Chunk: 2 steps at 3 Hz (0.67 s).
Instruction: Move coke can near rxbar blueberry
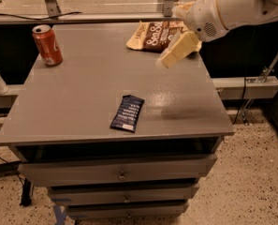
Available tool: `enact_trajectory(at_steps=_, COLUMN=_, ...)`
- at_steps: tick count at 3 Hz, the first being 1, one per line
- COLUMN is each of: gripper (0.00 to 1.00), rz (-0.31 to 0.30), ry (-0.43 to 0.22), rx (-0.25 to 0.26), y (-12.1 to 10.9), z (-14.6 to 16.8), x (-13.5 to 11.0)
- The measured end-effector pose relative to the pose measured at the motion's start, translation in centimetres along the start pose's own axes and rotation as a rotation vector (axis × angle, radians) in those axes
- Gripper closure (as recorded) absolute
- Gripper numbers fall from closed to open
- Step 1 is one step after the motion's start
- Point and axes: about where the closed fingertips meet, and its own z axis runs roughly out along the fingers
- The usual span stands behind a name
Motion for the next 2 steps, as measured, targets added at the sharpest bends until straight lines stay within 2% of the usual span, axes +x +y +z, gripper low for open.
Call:
enact_trajectory(at_steps=1, gripper=0.00, rz=0.006, ry=-0.102, rx=-0.035, y=-1.1, z=6.3, x=-1.6)
enact_trajectory(at_steps=2, gripper=0.00, rz=0.020, ry=-0.188, rx=-0.109, y=-0.9, z=13.4, x=-3.3)
